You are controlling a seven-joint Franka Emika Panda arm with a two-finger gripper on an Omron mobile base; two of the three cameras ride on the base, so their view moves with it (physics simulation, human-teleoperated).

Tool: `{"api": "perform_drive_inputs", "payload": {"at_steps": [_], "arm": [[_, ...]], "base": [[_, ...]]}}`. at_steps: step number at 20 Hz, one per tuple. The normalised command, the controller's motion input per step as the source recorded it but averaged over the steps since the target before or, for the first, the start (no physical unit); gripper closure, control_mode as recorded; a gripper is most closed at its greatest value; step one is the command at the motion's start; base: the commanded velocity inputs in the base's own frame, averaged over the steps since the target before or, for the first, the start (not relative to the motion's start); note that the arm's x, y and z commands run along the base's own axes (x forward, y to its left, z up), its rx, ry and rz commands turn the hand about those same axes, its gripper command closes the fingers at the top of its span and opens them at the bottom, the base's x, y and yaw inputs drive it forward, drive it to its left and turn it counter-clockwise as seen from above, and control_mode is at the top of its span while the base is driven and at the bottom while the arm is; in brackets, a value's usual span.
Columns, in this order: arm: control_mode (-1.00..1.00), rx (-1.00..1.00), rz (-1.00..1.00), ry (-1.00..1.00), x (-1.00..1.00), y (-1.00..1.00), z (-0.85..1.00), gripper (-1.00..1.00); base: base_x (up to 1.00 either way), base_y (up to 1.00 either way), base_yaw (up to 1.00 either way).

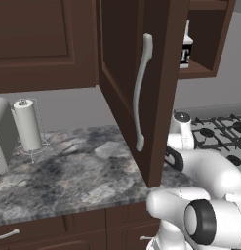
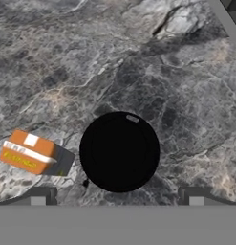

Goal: Sort all alcoholic drinks to one cabinet, and non-alcoholic drinks to the other.

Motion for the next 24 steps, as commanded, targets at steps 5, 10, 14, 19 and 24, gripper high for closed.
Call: {"api": "perform_drive_inputs", "payload": {"at_steps": [5, 10, 14, 19, 24], "arm": [[-1.0, 0.0, 0.0, 0.01, 0.08, 0.0, -0.11, -1.0], [-1.0, 0.0, 0.0, 0.01, 0.09, 0.0, -0.14, -1.0], [-1.0, 0.0, 0.0, 0.01, 0.09, 0.0, -0.12, -1.0], [-1.0, 0.0, 0.0, 0.02, 0.09, 0.0, -0.1, -1.0], [-1.0, 0.0, 0.0, 0.02, 0.1, 0.0, -0.08, -1.0]], "base": [[0.0, 0.0, 0.0], [0.0, 0.0, 0.0], [0.0, 0.0, 0.0], [0.0, 0.0, 0.0], [0.0, 0.0, 0.0]]}}
